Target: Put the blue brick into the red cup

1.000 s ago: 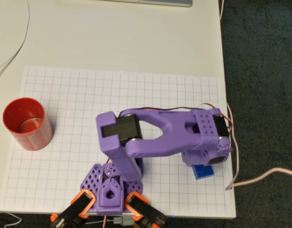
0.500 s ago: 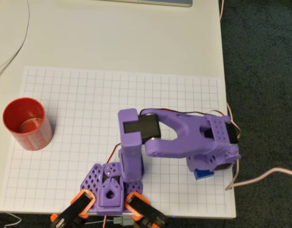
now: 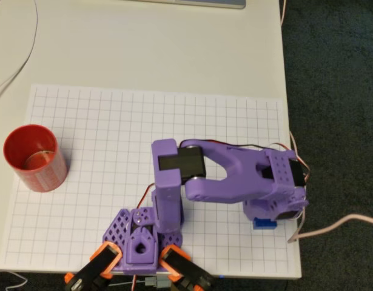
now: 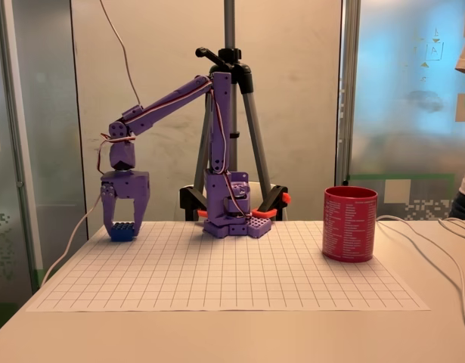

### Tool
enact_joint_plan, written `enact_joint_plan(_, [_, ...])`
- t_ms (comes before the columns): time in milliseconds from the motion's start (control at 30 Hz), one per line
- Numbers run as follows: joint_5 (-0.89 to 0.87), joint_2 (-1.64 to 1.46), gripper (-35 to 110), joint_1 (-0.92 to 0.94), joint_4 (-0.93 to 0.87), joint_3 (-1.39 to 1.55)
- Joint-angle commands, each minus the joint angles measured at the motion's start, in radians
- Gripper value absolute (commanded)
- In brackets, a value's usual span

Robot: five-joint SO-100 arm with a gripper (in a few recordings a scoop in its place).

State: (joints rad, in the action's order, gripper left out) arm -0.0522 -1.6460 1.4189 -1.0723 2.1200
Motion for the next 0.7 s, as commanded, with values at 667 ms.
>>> enact_joint_plan(667, [-0.089, -0.268, 0, -1.302, -0.127, -0.614])
